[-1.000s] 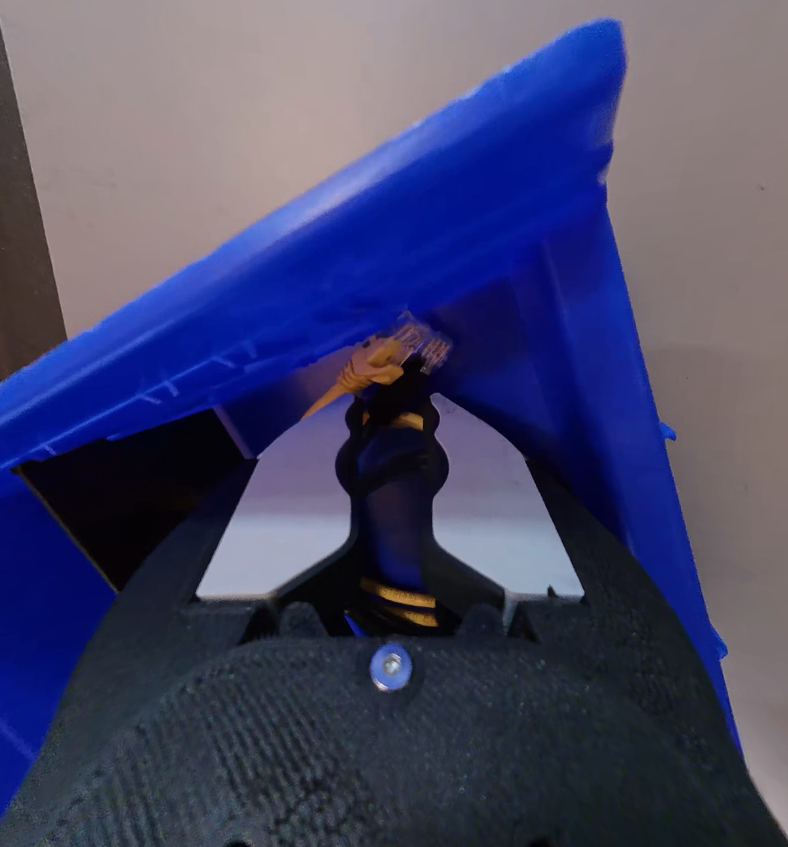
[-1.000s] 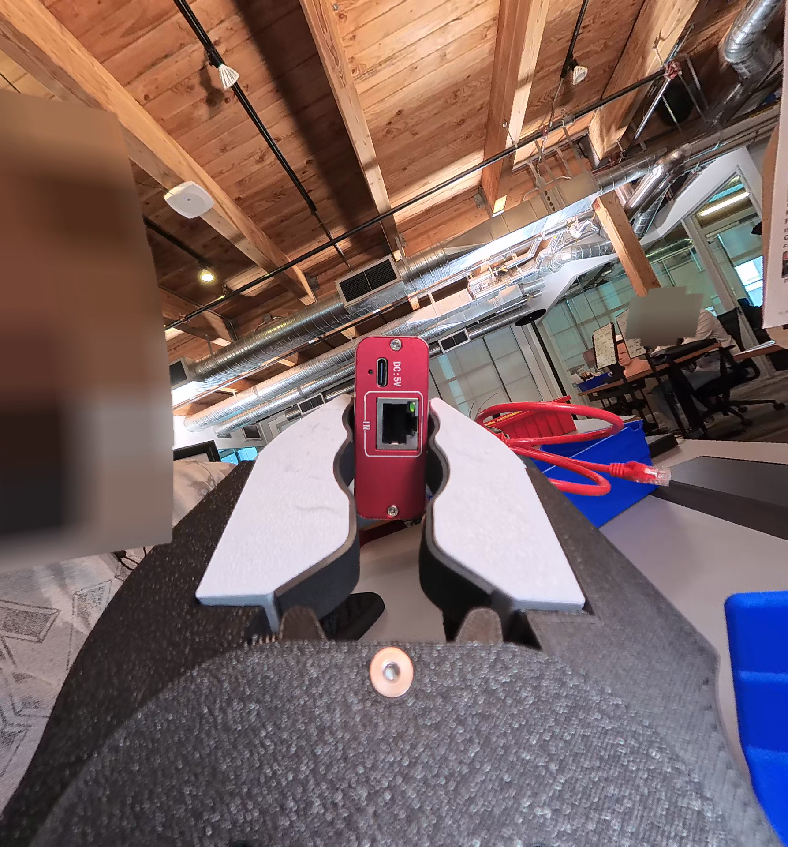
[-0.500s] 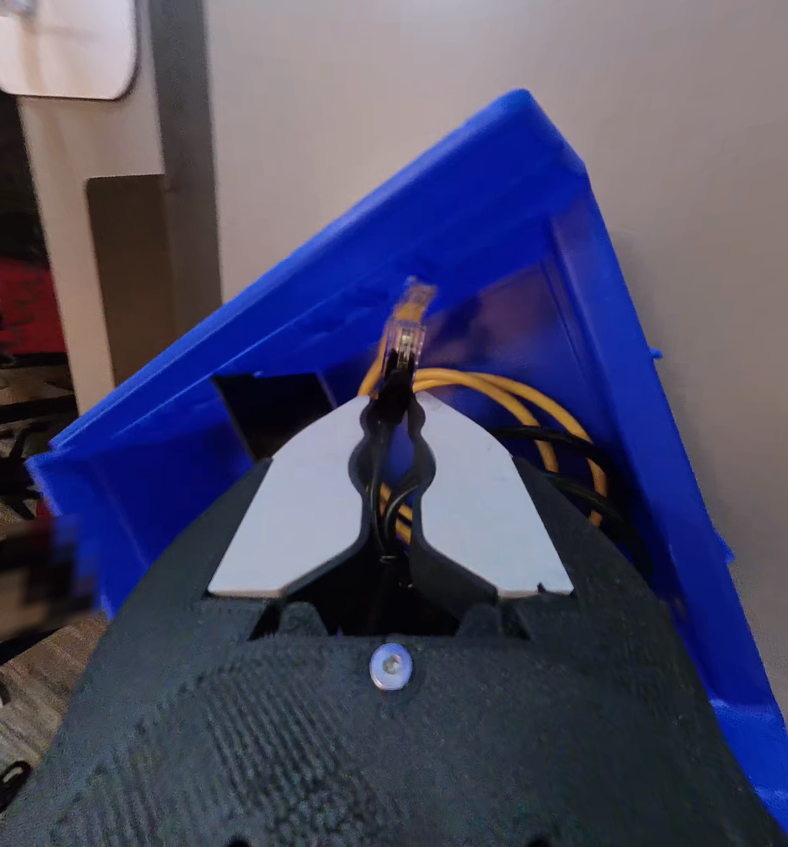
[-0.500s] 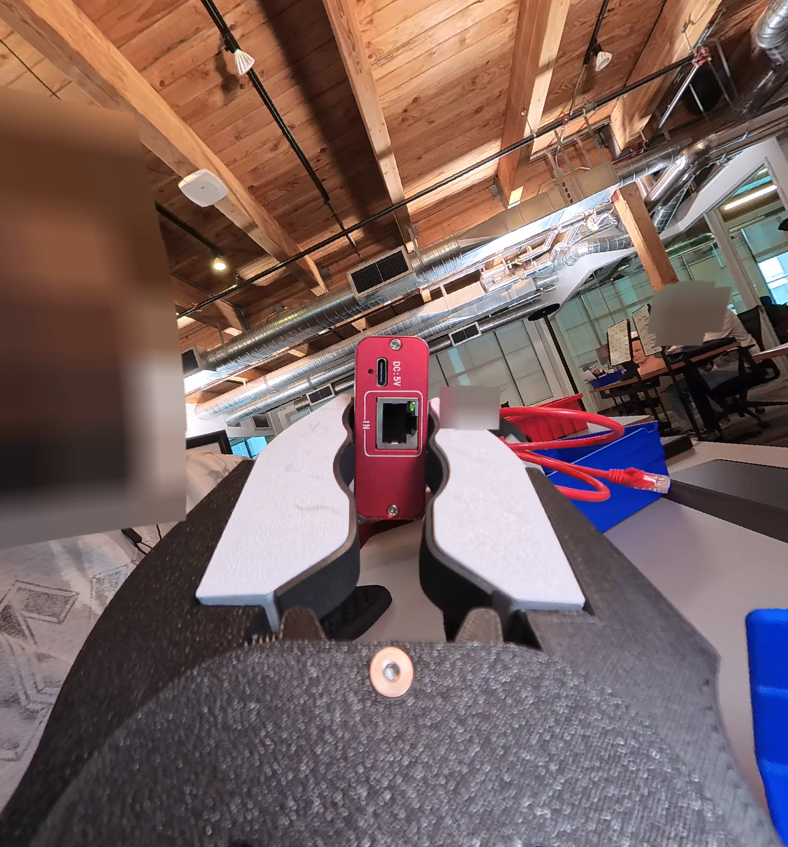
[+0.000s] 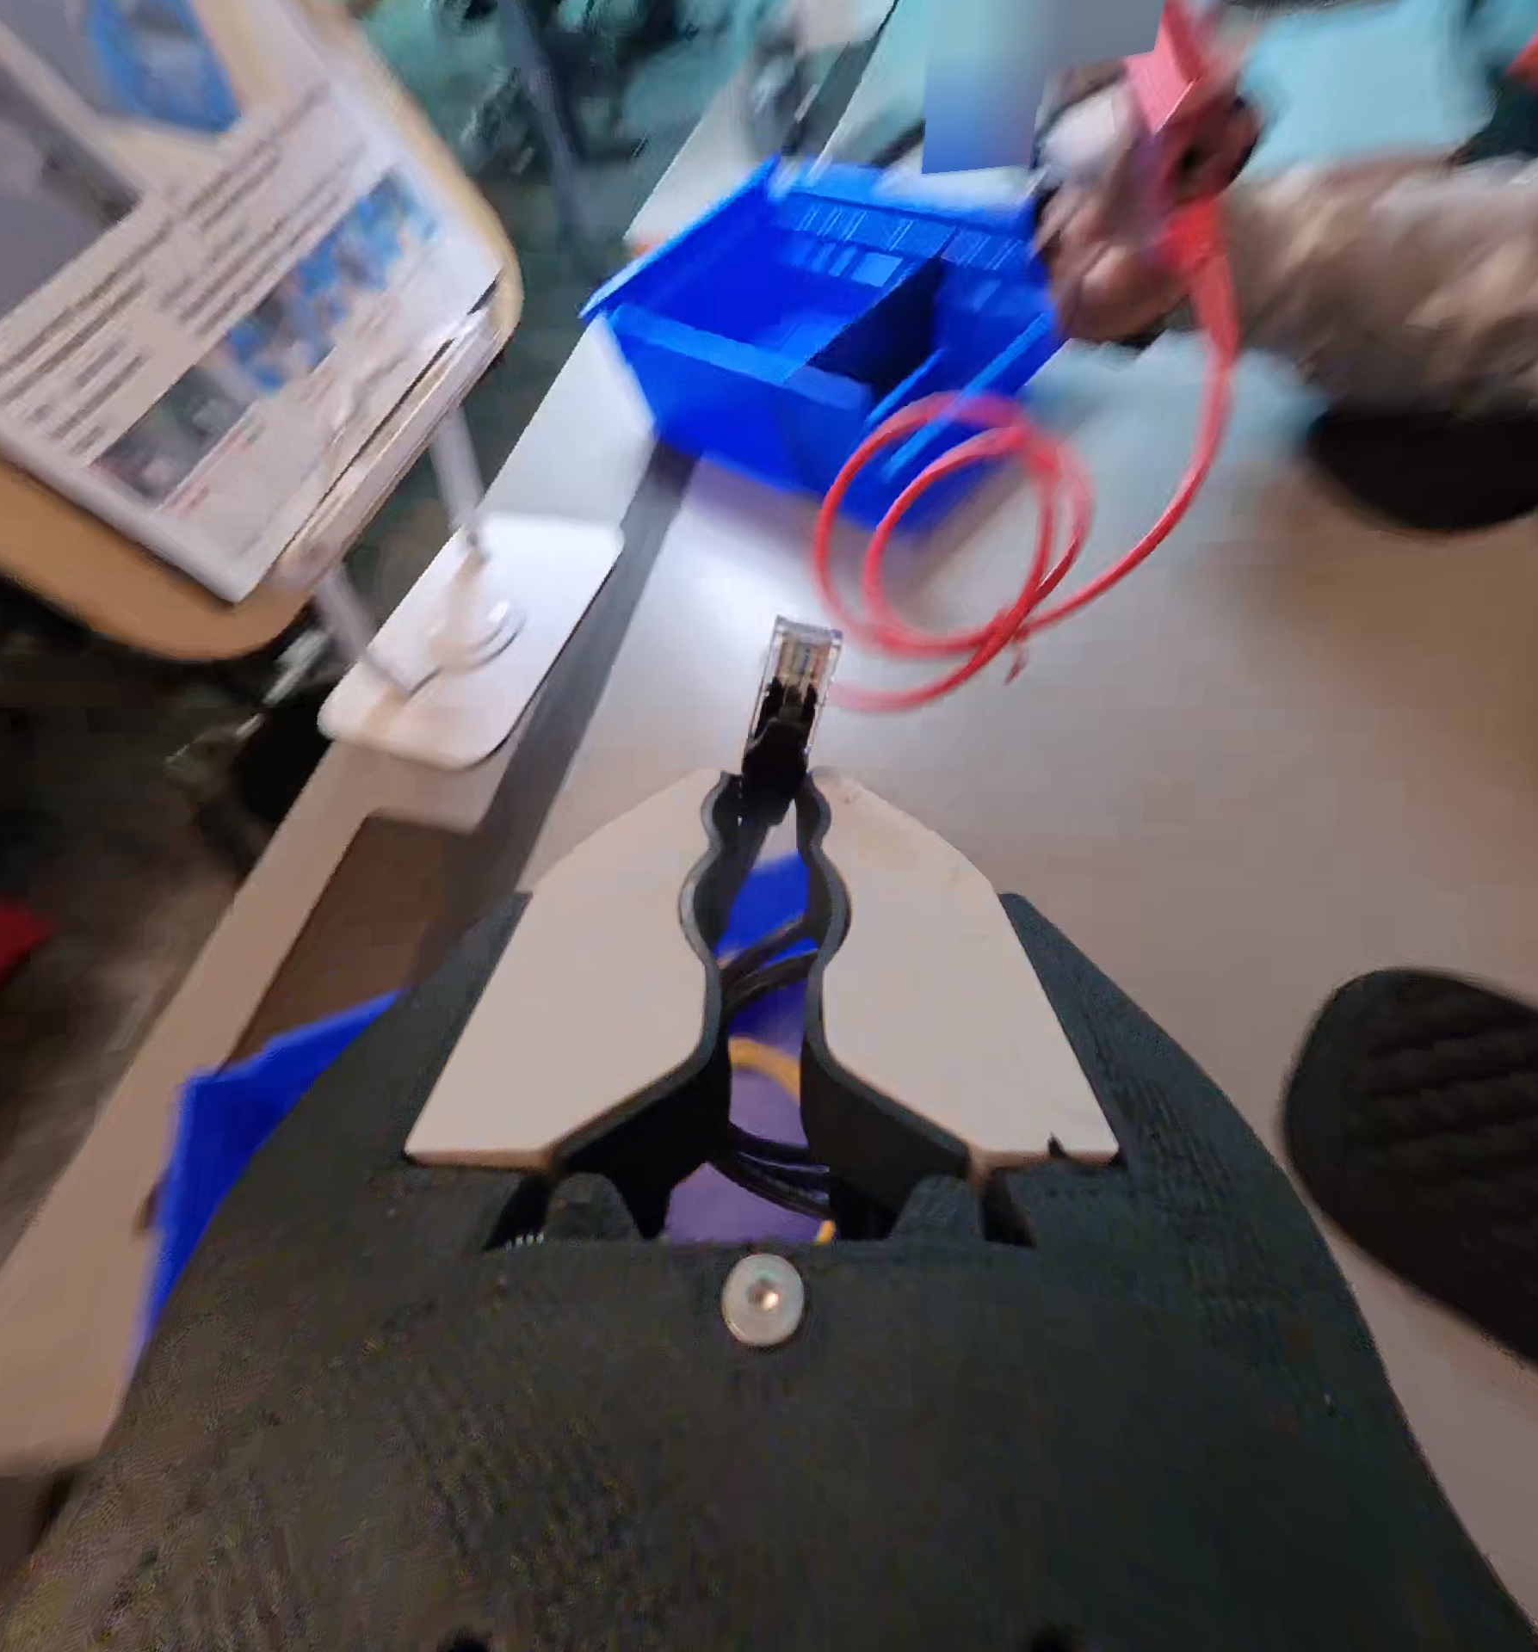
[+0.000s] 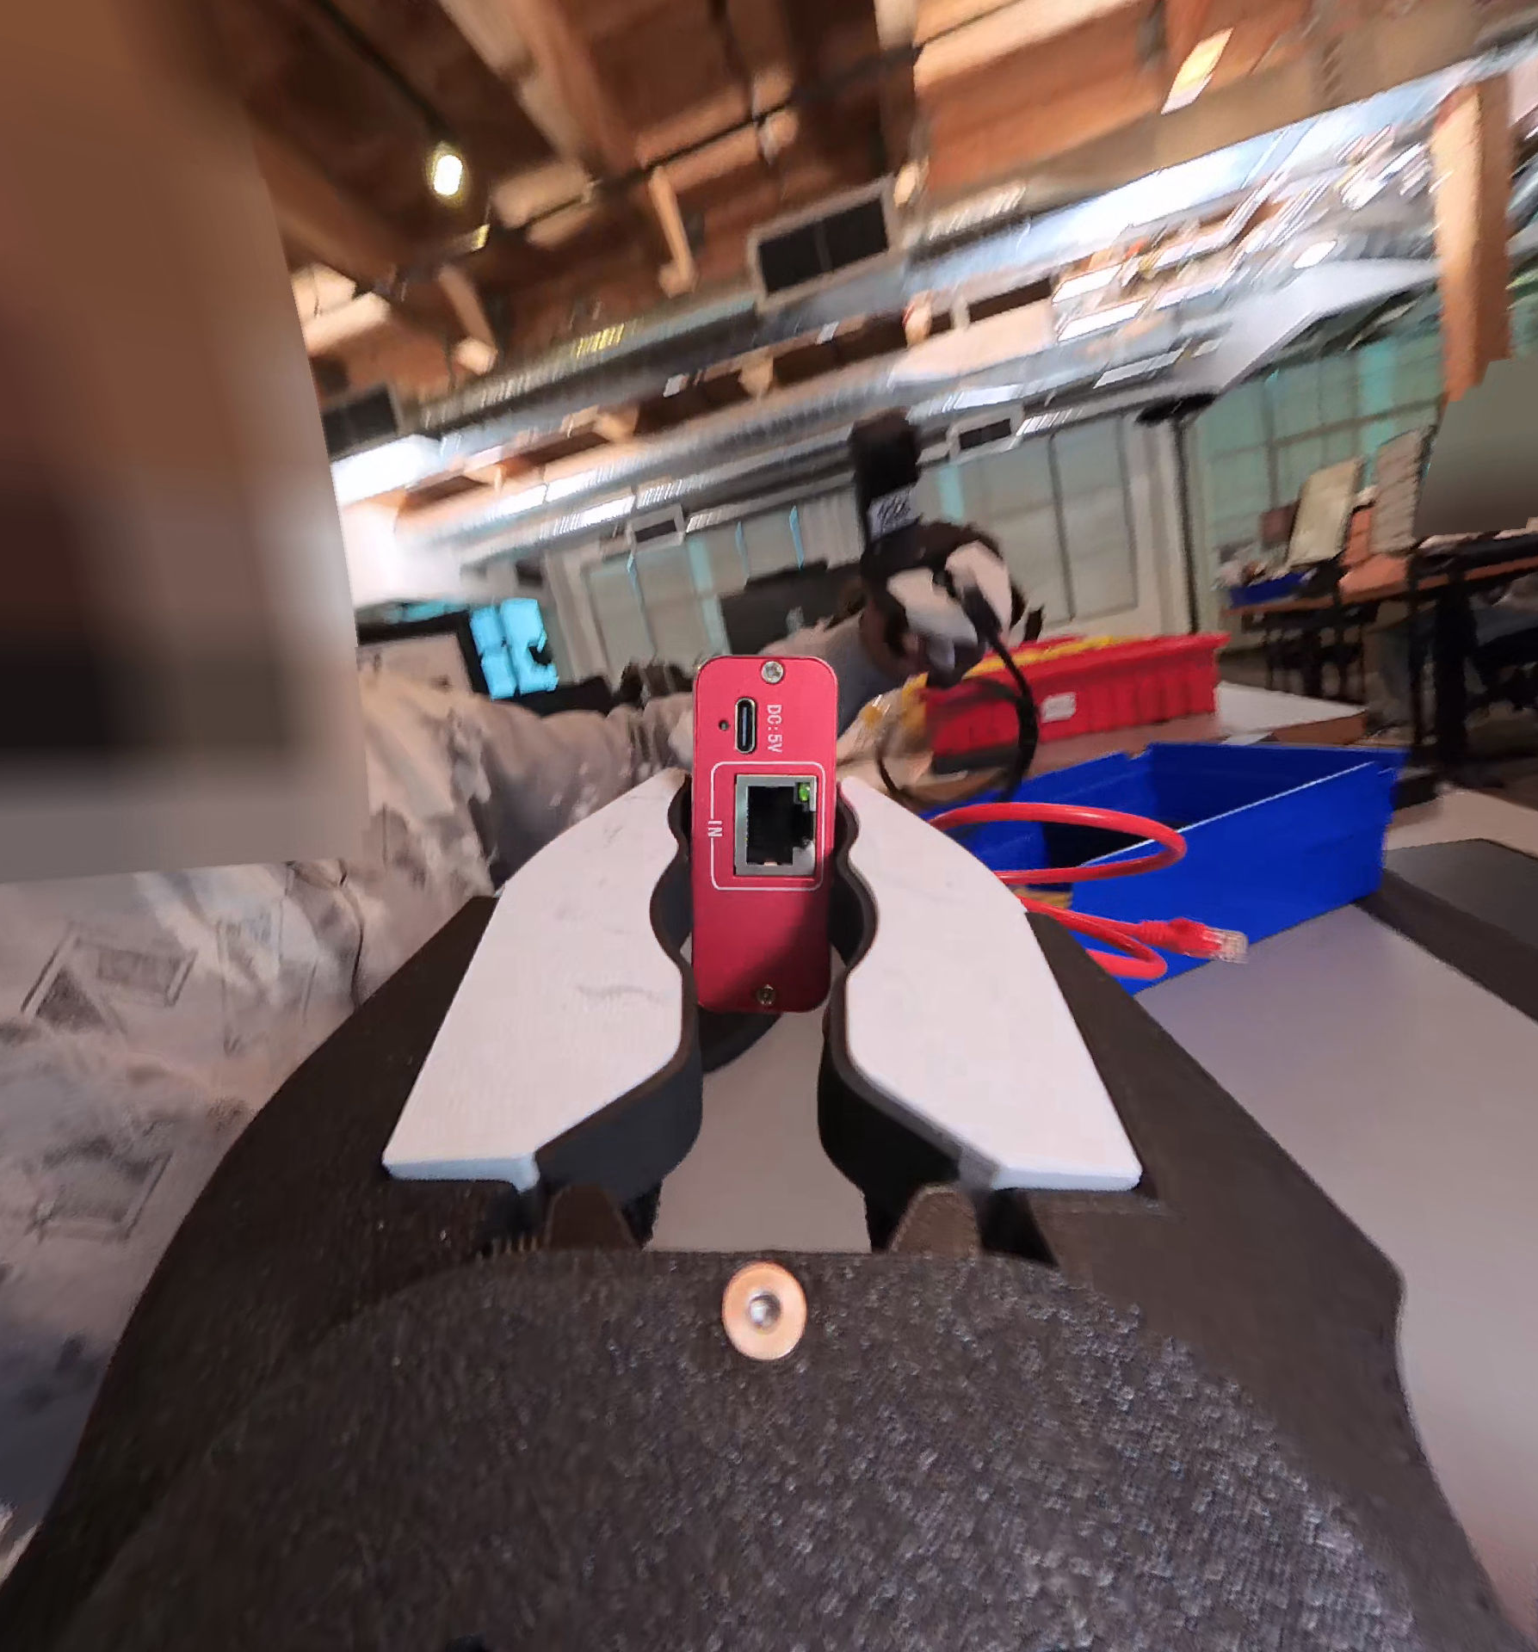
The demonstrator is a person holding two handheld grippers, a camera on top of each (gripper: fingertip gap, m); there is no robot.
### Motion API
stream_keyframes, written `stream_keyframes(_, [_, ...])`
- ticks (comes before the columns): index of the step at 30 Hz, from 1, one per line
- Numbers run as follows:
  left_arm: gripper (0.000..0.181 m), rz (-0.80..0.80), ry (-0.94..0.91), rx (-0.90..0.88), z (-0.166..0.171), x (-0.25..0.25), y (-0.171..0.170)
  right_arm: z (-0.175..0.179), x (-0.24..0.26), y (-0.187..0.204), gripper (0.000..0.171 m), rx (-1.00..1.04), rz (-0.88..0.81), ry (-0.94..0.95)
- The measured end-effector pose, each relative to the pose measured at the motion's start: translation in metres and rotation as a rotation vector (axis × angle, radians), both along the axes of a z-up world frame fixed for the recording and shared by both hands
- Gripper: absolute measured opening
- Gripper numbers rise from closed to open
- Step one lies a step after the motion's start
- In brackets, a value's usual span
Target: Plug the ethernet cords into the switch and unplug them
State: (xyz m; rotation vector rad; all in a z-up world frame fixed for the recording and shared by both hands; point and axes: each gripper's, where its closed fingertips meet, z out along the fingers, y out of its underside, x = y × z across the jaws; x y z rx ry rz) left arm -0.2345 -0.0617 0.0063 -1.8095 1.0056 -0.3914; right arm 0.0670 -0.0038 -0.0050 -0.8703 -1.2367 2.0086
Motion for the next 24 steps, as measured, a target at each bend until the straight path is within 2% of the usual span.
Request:
stream_keyframes(6, [0.011, -0.487, -0.422, -0.148, 0.019, 0.141, -0.051, 0.001, 0.005, -0.04, 0.026, 0.142, 0.149, -0.069])
stream_keyframes(11, [0.011, -0.752, -0.519, -0.46, -0.019, 0.243, -0.074, 0.001, 0.007, -0.067, 0.026, 0.162, 0.282, -0.083])
stream_keyframes(16, [0.011, -0.802, -0.505, -0.698, -0.055, 0.292, -0.078, -0.01, 0.006, -0.08, 0.026, 0.185, 0.361, -0.137])
stream_keyframes(24, [0.011, -0.833, -0.637, -0.962, -0.076, 0.3, -0.085, -0.025, 0.0, -0.08, 0.026, 0.205, 0.401, -0.191])
